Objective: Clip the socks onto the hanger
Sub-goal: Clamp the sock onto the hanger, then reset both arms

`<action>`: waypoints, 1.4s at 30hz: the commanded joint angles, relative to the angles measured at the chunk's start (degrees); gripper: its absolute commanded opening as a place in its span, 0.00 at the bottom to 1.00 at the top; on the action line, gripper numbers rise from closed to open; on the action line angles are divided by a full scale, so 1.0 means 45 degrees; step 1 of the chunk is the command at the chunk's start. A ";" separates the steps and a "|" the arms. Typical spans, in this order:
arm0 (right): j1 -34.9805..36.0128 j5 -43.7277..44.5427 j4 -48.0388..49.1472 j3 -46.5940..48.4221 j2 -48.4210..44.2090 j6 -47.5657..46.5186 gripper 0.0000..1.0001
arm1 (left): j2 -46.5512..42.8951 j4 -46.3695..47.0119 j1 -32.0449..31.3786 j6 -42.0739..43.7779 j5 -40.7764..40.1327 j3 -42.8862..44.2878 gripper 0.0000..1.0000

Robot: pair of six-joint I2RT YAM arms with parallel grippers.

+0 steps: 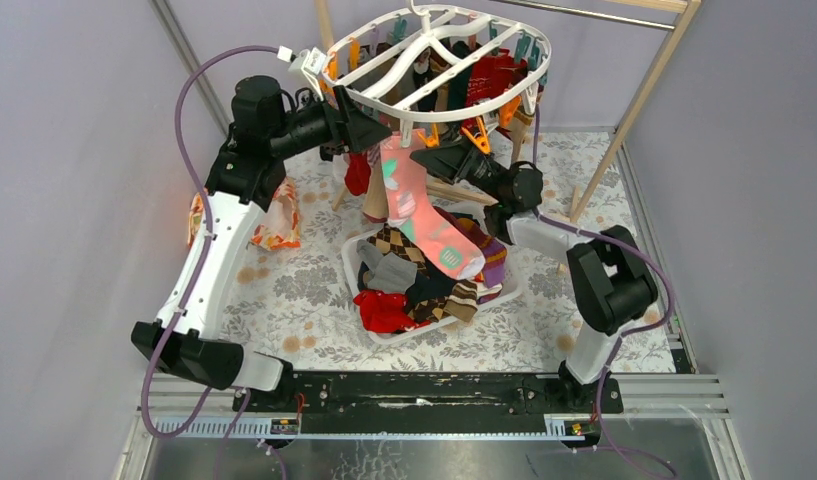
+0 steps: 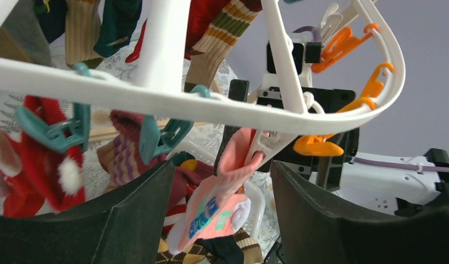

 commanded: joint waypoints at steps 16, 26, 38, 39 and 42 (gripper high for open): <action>-0.0048 1.0722 -1.6858 -0.6168 -1.0349 -1.0790 1.00 | -0.1824 -0.4720 0.2275 0.5920 -0.1178 -0.0988 0.99; -0.0779 2.0337 -1.4900 -1.0373 -1.3293 -1.6267 1.00 | -0.3023 0.2225 0.3048 0.7676 -0.4397 -0.9725 0.98; -0.3711 1.9627 -0.6712 -1.3158 -0.8368 -1.6147 1.00 | -0.1243 1.2111 0.3387 0.6606 -0.6301 -1.5033 0.99; -0.3820 1.9213 -0.5779 -1.3413 -0.7826 -1.6301 1.00 | -0.1237 1.3368 0.3425 0.6419 -0.6327 -1.5620 0.99; -0.4030 1.8453 -0.3958 -1.3561 -0.6408 -1.6661 1.00 | -0.1132 1.6327 0.3543 0.5574 -0.6024 -1.6980 0.99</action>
